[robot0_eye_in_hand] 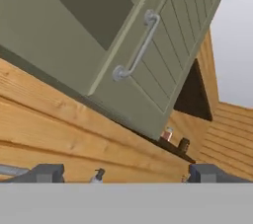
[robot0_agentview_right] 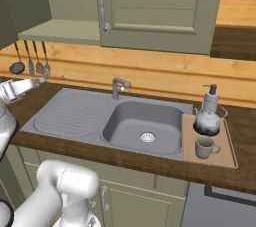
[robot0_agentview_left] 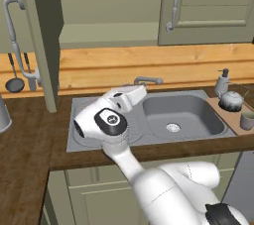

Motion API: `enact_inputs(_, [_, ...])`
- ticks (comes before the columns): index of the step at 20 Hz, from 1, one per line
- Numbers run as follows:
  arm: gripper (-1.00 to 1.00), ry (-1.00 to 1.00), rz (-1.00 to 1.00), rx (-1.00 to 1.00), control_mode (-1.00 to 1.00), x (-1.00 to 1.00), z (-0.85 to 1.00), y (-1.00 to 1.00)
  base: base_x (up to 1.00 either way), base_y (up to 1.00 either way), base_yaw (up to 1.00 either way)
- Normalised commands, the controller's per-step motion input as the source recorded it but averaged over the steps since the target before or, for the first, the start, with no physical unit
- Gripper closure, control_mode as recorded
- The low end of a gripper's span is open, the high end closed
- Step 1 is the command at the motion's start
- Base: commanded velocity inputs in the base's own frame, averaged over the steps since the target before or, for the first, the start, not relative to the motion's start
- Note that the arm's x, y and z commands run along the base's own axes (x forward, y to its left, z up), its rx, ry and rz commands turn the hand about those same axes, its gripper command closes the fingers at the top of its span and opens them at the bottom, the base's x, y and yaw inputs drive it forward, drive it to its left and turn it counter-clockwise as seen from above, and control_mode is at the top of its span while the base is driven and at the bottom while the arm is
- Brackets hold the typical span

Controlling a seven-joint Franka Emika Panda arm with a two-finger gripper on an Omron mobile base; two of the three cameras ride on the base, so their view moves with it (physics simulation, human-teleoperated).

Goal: Pick the kettle from the counter and place it on the tray. Then pick the mug from the cabinet and place it on the tray. Then close the cabinet doors.

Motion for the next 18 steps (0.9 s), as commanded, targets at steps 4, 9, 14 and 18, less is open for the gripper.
enact_inputs(4, [-1.0, 0.0, -0.27, -0.25, -1.0, -0.18, 0.2, 0.73, 0.0, 0.0, 0.0])
enact_inputs(9, [-1.0, 0.09, -0.19, -0.27, -1.0, -0.05, 0.4, 0.58, 0.0, 0.0, 0.0])
enact_inputs(14, [-1.0, 0.1, -0.09, -0.34, -1.0, 0.03, -0.08, 0.75, 0.0, 0.0, 0.0])
enact_inputs(18, [-1.0, 0.03, 0.0, -0.24, -1.0, 0.13, -0.4, 0.48, 0.0, 0.0, 0.0])
